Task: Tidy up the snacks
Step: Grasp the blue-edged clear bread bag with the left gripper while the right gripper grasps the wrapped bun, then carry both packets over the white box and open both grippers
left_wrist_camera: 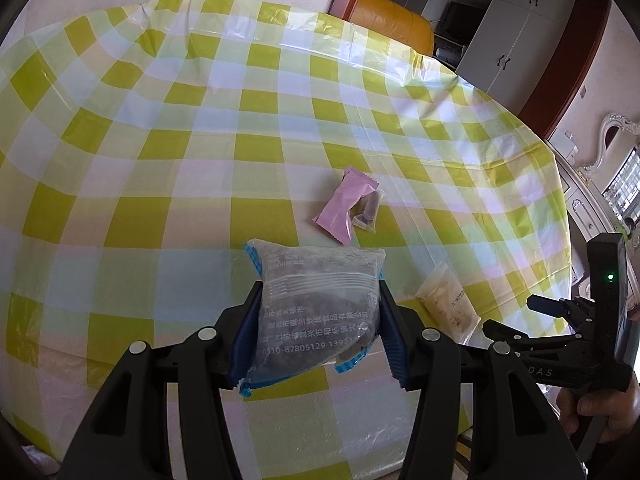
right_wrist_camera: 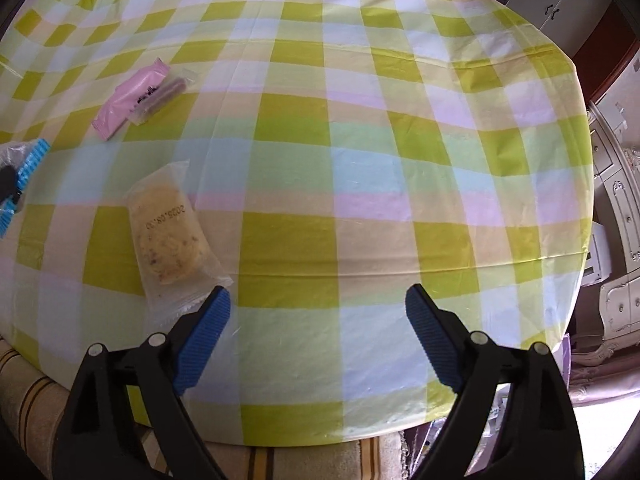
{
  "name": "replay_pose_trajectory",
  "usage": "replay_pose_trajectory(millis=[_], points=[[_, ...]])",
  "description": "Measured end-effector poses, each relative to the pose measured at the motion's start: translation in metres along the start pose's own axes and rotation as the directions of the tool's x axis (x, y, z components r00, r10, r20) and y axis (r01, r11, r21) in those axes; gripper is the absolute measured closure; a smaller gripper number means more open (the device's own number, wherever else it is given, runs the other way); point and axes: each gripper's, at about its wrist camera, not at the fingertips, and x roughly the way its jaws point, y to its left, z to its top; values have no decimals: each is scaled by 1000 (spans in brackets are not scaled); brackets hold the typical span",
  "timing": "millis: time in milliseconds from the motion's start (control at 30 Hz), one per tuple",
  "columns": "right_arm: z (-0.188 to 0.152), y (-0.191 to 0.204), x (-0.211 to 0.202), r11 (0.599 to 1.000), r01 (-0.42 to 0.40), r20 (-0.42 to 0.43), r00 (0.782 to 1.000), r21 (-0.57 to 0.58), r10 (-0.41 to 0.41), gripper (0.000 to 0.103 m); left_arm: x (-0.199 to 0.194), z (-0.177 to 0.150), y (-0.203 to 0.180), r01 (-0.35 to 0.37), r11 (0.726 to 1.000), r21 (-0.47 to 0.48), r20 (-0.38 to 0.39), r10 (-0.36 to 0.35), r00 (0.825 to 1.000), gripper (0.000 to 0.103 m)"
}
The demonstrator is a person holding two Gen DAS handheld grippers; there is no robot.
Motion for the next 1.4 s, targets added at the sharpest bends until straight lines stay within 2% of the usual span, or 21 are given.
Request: replay_pose_trajectory(millis=[133, 233, 333, 400, 500, 533, 567, 633, 933, 1133, 1400], points=[[6, 29, -10, 993, -79, 58, 995, -89, 84, 14, -2, 0, -1, -1, 1000, -4, 5, 1, 1000, 51], [13, 55, -3, 984, -75, 63, 994, -161, 86, 14, -5, -3, -2, -5, 1000, -6, 8, 5, 1000, 51], [19, 64, 8, 983, -54, 47, 997, -176, 64, 15, -8, -5, -2, -3, 1000, -6, 11, 4, 1000, 51], [20, 63, 15, 984, -58, 21, 998, -169, 62, 22, -10, -6, -4, -3, 1000, -6, 12, 3, 1000, 51], [20, 59, 15, 982, -113, 17, 993, -153, 117, 37, -12, -7, -8, -4, 1000, -1, 10, 4, 1000, 51], [19, 60, 14, 979, -130, 18, 991, -156, 135, 46, -13, -8, -10, -4, 1000, 2, 10, 4, 1000, 51], [18, 62, 13, 974, -155, 16, 987, -162, 160, 59, -14, -9, -11, -4, 1000, 3, 10, 4, 1000, 51], [17, 65, 11, 972, -164, 15, 985, -168, 169, 67, -16, -11, -14, 1, 1000, 3, 8, -1, 1000, 51], [4, 35, -2, 980, -179, 37, 982, -84, 183, 67, -23, -21, -39, 26, 999, 35, -3, -26, 1000, 51], [-17, -2, -17, 987, -159, 54, 986, -24, 160, 67, -24, -28, -73, 82, 993, 90, -28, -80, 996, 51], [-51, -54, -30, 991, -118, 59, 992, 59, 115, 67, -19, -41, -126, 167, 971, 171, -81, -155, 985, 51]])
